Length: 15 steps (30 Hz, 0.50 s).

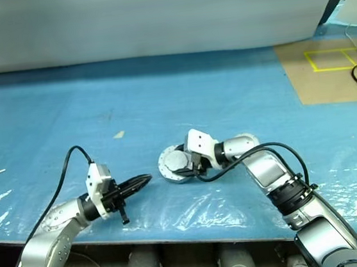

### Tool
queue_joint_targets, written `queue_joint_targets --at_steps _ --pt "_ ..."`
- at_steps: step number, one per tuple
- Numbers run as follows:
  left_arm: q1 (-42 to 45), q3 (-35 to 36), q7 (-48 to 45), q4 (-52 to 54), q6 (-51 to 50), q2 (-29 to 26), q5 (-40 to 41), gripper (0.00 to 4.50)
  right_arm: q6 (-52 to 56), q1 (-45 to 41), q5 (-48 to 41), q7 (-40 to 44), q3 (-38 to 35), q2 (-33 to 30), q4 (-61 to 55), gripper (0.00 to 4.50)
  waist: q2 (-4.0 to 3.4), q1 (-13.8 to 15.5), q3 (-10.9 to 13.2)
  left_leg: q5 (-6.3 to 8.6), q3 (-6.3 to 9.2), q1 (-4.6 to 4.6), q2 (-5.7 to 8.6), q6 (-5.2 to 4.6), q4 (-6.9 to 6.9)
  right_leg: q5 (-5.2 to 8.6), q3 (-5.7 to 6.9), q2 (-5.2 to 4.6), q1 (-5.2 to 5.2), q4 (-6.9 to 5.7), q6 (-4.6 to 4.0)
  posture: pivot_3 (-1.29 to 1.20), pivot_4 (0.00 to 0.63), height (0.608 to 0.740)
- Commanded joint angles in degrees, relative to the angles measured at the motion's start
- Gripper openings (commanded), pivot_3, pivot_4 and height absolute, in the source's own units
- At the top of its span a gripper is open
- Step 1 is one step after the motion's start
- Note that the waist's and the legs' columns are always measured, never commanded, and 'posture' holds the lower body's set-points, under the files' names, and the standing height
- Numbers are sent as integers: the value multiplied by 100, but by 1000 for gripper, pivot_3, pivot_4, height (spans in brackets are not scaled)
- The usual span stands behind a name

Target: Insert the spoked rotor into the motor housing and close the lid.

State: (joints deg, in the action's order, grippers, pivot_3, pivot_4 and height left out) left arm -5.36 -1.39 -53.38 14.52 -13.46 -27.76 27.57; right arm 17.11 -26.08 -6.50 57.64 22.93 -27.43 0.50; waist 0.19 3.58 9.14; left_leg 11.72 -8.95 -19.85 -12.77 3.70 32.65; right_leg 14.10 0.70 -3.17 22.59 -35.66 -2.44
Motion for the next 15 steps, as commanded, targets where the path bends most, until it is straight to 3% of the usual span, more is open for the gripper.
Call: queue_joint_targets --at_steps 1,6,15 --pt "0 -19 -23 93 134 21 -18 0 518 243 146 -51 162 31 504 2959 1 -3 -3 0 0 2 0 -1 -1 0 -1 0 -3 0 0 0 150 740" --pt "-58 -23 10 151 125 28 -7 0 1034 246 -73 -83 33 197 382 2959 1 -2 -11 1 -1 16 0 -2 -8 1 -3 0 -19 6 0 0 150 740" --pt "212 -20 155 97 -43 105 61 0 737 389 257 -81 173 16 404 2959 5 -1 -47 1 -8 21 2 -1 -33 2 -4 0 -23 31 1 0 150 740"
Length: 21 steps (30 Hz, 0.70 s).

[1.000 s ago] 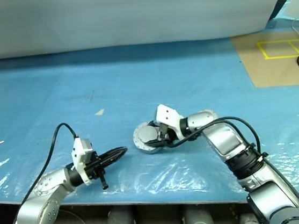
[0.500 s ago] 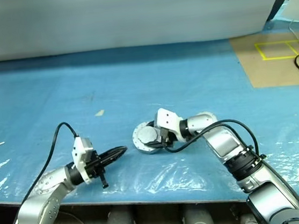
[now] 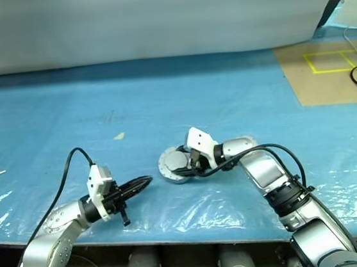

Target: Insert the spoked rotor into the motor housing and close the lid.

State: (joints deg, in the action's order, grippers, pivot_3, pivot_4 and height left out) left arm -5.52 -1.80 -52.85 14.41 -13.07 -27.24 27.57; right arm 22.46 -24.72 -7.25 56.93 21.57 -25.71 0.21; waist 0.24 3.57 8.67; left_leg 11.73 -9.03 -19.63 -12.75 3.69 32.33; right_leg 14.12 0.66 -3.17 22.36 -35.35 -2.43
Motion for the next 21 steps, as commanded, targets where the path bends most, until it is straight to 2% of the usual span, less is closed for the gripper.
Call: queue_joint_targets --at_steps 1,4,10,21 --pt "375 -41 155 41 -214 62 31 0 212 230 322 -15 282 -154 463 2959 0 4 -1 0 0 1 0 0 0 0 0 0 -1 0 0 0 150 740" --pt "736 -223 244 -193 -470 99 -99 0 208 190 315 -31 241 -162 480 2959 -5 16 -6 0 0 23 1 0 0 0 0 0 -5 -2 0 0 150 740" --pt "1178 -748 238 -1055 -85 122 -920 0 252 169 284 -82 188 -147 449 2959 -10 16 -14 -1 -9 32 4 1 -13 0 -11 0 -8 12 1 0 150 740" --pt "1430 -869 254 -1438 230 395 -1145 0 324 300 246 -101 88 -239 298 2959 -14 44 -33 2 -10 44 6 -4 -22 2 -10 -12 -29 34 5 0 150 740"
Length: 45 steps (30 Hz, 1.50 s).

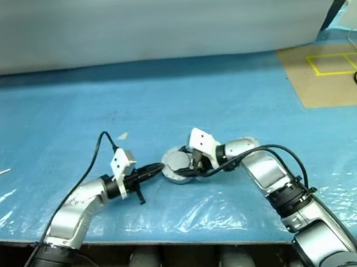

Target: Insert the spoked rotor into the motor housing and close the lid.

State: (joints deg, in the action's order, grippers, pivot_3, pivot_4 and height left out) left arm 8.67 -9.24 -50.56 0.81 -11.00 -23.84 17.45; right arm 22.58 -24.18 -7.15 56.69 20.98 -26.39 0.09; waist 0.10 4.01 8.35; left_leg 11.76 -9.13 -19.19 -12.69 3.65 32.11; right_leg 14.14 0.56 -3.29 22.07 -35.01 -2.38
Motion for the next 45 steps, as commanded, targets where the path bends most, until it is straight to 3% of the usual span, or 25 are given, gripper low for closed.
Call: queue_joint_targets --at_steps 1,4,9,19,26,33,38,45 --pt "12 -138 22 -78 36 77 -147 0 330 249 225 -81 145 -162 284 2959 1 0 -4 0 0 -1 0 0 -2 0 0 0 -1 5 0 0 150 740" --pt "-1 -151 16 -67 51 119 -163 0 368 234 211 -103 147 -120 235 2959 2 0 -6 0 0 -3 0 0 -14 -1 0 0 -1 17 -1 0 150 740" --pt "-31 -159 -18 -53 92 124 -196 0 278 187 241 -243 141 -47 271 4470 1 2 -6 -1 0 -4 0 1 -28 0 1 0 3 25 0 0 150 740" --pt "-12 -151 -64 -68 107 128 -187 0 439 87 -65 -190 -238 -154 -254 4470 0 8 -6 -4 -1 -24 2 7 -59 11 0 -1 25 34 16 0 150 740" --pt "-48 -158 -66 -62 80 171 -169 0 1265 13 -782 0 -728 -453 -1146 4470 -1 13 -3 -12 2 -84 25 19 -57 9 0 0 81 33 19 0 150 740" --pt "-70 -202 -107 -11 37 182 -154 0 1663 39 -1062 -149 -847 -389 -1396 4470 -2 3 -2 -12 3 -84 26 20 -71 2 3 1 88 31 31 0 150 740" --pt "-44 -152 -97 -19 17 154 -144 0 2580 162 -1610 -314 -1195 -312 -1266 4470 -2 9 -2 -12 3 -85 28 21 -70 3 2 0 87 31 29 0 150 740" --pt "-134 -149 -102 76 -4 118 -144 0 4192 76 -2639 -635 -2352 -180 -450 4470 -2 4 -2 -13 3 -84 31 21 -69 8 0 0 86 29 19 0 150 740"
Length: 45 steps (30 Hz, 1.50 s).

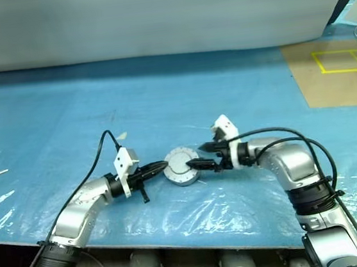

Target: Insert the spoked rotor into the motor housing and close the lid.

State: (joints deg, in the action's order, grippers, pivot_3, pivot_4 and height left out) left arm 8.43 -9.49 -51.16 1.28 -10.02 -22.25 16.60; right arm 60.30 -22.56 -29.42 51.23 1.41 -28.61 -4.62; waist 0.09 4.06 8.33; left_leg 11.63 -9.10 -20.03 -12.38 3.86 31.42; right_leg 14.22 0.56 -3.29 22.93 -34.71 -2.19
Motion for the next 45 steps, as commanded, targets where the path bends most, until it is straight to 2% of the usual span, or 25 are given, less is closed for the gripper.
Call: queue_joint_targets --at_steps 1,5,12,23,26,31,36,45 --pt "-109 -118 -38 29 -106 -42 -56 0 655 -134 -546 -220 -617 124 157 4470 0 -3 0 0 0 0 0 0 0 0 0 0 0 -1 0 0 150 740" --pt "-111 -106 -28 36 -115 -41 -56 0 1282 -175 -900 -505 -1092 311 481 4470 -1 5 0 -1 0 3 -1 1 0 0 1 0 0 -4 0 0 150 740" --pt "-59 -120 -28 1 -114 -17 -64 0 1873 96 -1317 -621 -894 582 87 4470 -2 19 1 -1 0 2 -2 1 0 -1 3 0 0 -4 0 0 150 740" --pt "-38 -95 -29 -17 -93 -34 -75 0 1801 162 -1501 -951 -826 940 -79 4470 -2 20 1 -1 0 2 -2 2 2 -1 3 -1 0 -4 0 0 150 740" --pt "-33 -92 -26 -23 -90 -27 -74 0 1709 165 -1514 -1068 -848 1112 -41 3928 -2 5 1 -1 0 2 -3 2 2 -1 3 0 0 -4 0 0 150 740" --pt "-11 -93 -35 -43 -87 -21 -78 0 1636 207 -1534 -1189 -829 1227 -12 2275 -3 -2 1 -1 0 3 -4 2 2 -1 3 0 0 -4 1 0 150 740" --pt "7 -90 -47 -77 -72 -11 -91 0 1617 244 -1559 -1213 -817 1234 -39 1126 -3 6 1 -1 0 6 -3 2 5 0 3 -1 -5 -4 0 0 150 740" --pt "-36 -68 -29 13 -100 5 -63 0 1552 261 -1470 -1252 -755 1215 27 1095 -3 4 1 -1 0 7 -2 2 6 0 2 -1 -7 -5 0 0 150 740"
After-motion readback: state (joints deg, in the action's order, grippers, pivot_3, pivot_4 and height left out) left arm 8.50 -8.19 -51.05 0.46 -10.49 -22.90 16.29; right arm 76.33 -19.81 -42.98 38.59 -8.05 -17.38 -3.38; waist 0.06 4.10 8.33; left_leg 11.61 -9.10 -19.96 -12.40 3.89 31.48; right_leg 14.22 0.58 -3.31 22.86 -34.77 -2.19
